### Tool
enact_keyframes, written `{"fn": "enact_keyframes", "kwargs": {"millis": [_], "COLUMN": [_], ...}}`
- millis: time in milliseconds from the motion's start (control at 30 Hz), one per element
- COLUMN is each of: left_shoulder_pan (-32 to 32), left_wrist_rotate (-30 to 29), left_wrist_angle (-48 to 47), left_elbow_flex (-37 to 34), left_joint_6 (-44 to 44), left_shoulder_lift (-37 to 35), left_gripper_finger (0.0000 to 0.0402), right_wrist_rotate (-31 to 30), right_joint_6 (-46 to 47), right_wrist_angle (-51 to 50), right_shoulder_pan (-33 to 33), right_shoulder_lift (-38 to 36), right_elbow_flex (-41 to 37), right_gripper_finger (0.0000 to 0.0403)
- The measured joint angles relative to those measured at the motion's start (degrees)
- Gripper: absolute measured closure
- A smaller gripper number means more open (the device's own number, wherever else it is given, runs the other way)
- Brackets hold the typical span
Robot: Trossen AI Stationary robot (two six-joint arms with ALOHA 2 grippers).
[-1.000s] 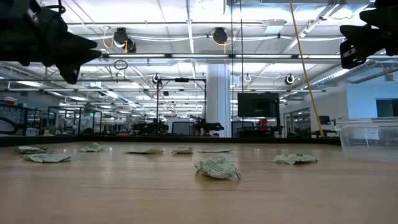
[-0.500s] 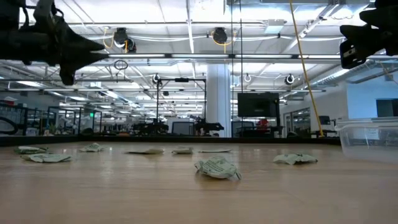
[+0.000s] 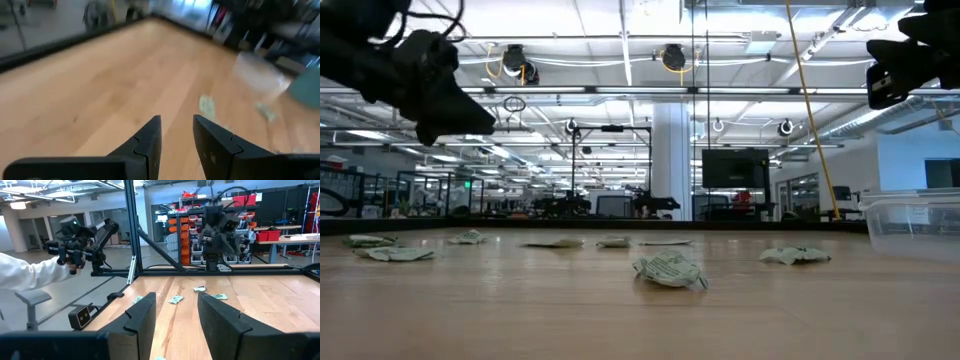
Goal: Pick and place Stevia / Truvia into bins
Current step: Put the stevia packet into the bin
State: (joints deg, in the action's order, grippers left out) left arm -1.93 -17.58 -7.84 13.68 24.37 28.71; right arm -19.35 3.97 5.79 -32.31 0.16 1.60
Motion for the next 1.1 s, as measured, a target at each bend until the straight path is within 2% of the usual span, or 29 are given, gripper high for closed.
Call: {"fn": "enact_keyframes", "kwargs": {"millis": [133, 233, 533, 633, 733, 867, 1000, 1100], "left_shoulder_pan": [0.0, -0.3, -0.8, -0.7, -0.7, -0.7, -0.7, -0.7], "left_wrist_rotate": [5.7, 7.6, 7.1, 7.1, 7.1, 7.1, 7.8, 7.6], "left_wrist_angle": [-10.9, -13.6, -10.8, -8.5, -6.9, -6.7, -6.3, -4.5], "left_elbow_flex": [7.5, 9.0, 9.0, 9.0, 9.0, 9.0, 9.0, 9.1], "left_joint_6": [3.4, 3.6, 5.2, 7.0, 7.7, 7.0, 5.6, 5.4], "left_shoulder_lift": [7.6, 13.7, 29.8, 32.9, 35.0, 38.4, 42.4, 44.5], "left_gripper_finger": [0.0284, 0.0284, 0.0284, 0.0284, 0.0284, 0.0284, 0.0284, 0.0284], "right_wrist_rotate": [0.0, 0.0, 0.3, 2.8, 3.3, 3.1, 2.8, -0.1], "right_joint_6": [6.6, 9.3, 11.4, 14.1, 19.8, 22.9, 23.8, 20.8], "right_wrist_angle": [0.0, 0.0, -0.1, -1.0, -1.2, -0.7, 1.8, 6.1], "right_shoulder_pan": [0.0, 0.0, 0.0, -0.1, -0.1, -0.1, -0.1, -0.1], "right_shoulder_lift": [0.4, 1.2, 4.4, 6.3, 9.1, 13.3, 16.8, 18.9], "right_elbow_flex": [0.0, 0.0, 0.0, -0.1, -0.1, -0.1, -0.1, -0.1], "right_gripper_finger": [0.0261, 0.0261, 0.0261, 0.0261, 0.0261, 0.0261, 0.0261, 0.0261]}}
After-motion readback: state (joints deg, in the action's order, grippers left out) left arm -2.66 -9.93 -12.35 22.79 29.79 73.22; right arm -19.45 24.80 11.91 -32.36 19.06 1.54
